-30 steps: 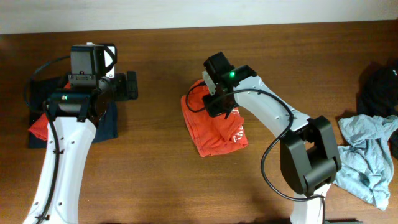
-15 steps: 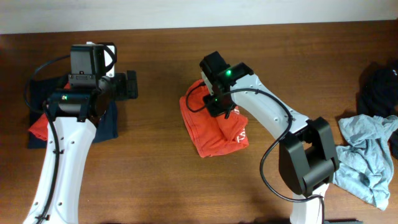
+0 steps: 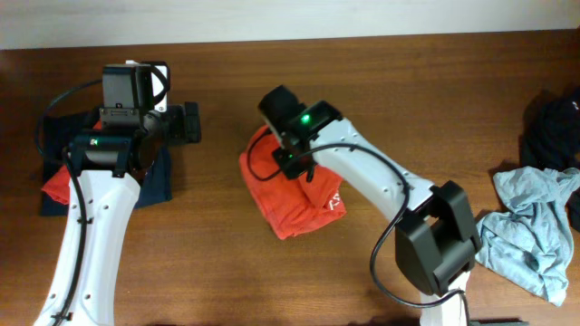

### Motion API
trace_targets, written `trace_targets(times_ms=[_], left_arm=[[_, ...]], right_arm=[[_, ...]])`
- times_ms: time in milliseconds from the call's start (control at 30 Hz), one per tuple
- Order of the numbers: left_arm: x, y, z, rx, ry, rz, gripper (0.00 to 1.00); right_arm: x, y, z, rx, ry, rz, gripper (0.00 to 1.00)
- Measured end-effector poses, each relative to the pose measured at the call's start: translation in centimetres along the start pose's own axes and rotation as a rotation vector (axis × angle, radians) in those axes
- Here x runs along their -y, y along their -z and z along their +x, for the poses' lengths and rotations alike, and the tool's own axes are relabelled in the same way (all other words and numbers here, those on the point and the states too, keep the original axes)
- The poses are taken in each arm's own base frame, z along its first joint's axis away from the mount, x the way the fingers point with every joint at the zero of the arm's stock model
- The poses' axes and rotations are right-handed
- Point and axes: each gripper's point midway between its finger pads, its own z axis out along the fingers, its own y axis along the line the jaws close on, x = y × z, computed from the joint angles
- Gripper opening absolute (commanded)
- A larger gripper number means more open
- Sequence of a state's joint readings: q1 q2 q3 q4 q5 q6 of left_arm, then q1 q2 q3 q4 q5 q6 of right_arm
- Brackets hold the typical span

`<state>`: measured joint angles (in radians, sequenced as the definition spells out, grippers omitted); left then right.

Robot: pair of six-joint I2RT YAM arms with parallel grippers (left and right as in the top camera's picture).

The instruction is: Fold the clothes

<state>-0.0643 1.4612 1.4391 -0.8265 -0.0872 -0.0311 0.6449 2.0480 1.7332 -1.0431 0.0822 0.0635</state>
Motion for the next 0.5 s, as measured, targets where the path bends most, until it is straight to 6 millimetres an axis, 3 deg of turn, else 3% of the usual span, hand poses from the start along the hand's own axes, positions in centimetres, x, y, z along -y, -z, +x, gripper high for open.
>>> trace_targets(times_ms=[100,167,267,400,500], left_arm=[[0.0,0.0,0.0,0.0,0.0,0.0,0.99],[0.0,0.0,0.0,0.0,0.0,0.0,0.99],[0.0,0.0,0.0,0.0,0.0,0.0,0.99],[0.0,0.0,0.0,0.0,0.0,0.0,0.99],[0.0,0.0,0.0,0.0,0.0,0.0,0.99]], right_arm=[[-1.5,-1.9,0.5,-0.045,0.038,-0.003,0.06],[-2.0,-3.8,1.3,-0.092,0.051,-0.001,0.04],[-2.2,-5.1,1.8,-0.126,0.062,0.001,0.04],[-1.6,-4.5,2.0,-0.131,0.063,0.031,0.05],[0.1,-3.1,2.4,-0.138,0.06,0.095,0.05]])
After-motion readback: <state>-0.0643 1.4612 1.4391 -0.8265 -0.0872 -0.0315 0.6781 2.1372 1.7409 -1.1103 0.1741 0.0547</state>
